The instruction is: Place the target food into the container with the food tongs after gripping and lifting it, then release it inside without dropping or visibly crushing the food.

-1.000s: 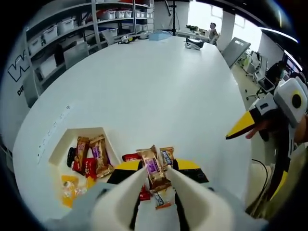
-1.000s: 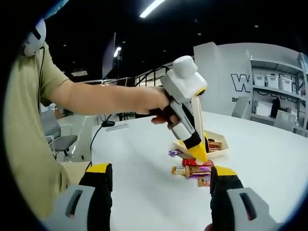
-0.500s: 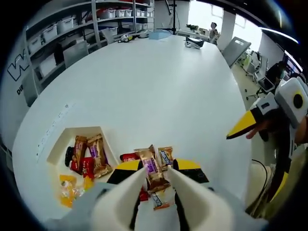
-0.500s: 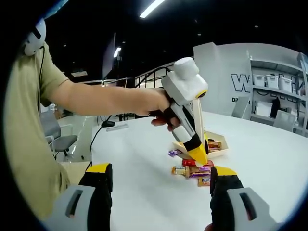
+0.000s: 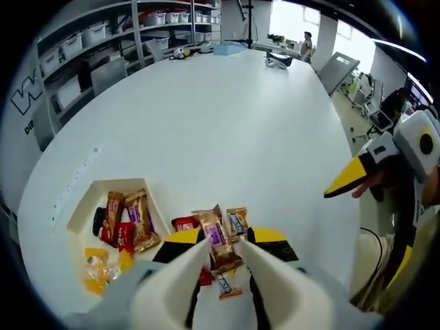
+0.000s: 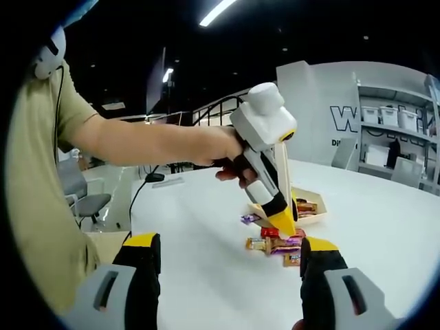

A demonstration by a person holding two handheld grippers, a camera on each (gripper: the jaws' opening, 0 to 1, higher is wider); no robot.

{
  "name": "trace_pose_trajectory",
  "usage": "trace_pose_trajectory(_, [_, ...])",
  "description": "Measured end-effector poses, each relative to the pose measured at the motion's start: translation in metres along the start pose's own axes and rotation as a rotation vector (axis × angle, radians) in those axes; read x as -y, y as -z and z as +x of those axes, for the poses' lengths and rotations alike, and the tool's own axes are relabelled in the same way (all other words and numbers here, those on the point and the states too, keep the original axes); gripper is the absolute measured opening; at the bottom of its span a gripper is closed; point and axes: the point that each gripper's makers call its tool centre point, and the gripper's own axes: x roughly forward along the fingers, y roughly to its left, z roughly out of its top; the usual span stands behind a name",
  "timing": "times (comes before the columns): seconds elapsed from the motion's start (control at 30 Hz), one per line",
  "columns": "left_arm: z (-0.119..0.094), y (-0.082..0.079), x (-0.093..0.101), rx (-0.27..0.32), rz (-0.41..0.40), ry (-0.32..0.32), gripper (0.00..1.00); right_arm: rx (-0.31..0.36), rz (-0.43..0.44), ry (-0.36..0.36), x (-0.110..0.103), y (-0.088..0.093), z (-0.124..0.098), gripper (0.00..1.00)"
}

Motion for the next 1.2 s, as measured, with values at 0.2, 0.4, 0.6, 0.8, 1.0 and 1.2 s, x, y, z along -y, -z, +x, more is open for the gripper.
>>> trace_pose_trajectory(0.2, [-0.0011, -0.0013, 0.0000, 0.001, 0.003, -0.002, 0.24, 0.005, -0.003, 0.001, 0.0018, -0.0032, -0.0003, 0.83])
trace_pose_trajectory(0.4, [-0.0017, 0.0008, -0.0030, -0.006, -0.001, -0.006, 0.24, 0.006, -0.004, -0.003, 0.0007, -0.0042, 0.0024, 0.82])
trace_pose_trajectory(0.6, [-0.0024, 0.0004, -0.0035, -0.006, 0.000, -0.009, 0.24, 0.007, -0.004, -0.002, 0.0006, -0.0046, 0.0026, 0.82])
trace_pose_trajectory(0.8, [0.0001, -0.0005, -0.0056, -0.009, -0.013, -0.011, 0.24, 0.004, -0.002, 0.000, -0.0004, -0.0029, 0.0013, 0.82])
trace_pose_trajectory(1.0, [0.0019, -0.0031, -0.0037, -0.011, -0.019, -0.010, 0.24, 0.004, -0.002, 0.002, 0.0007, -0.0029, 0.0000, 0.83])
trace_pose_trajectory(1.2, [0.0071, -0.0002, -0.0045, -0.027, -0.026, -0.018, 0.24, 0.010, -0.002, 0.004, 0.0007, -0.0046, -0.0011, 0.82])
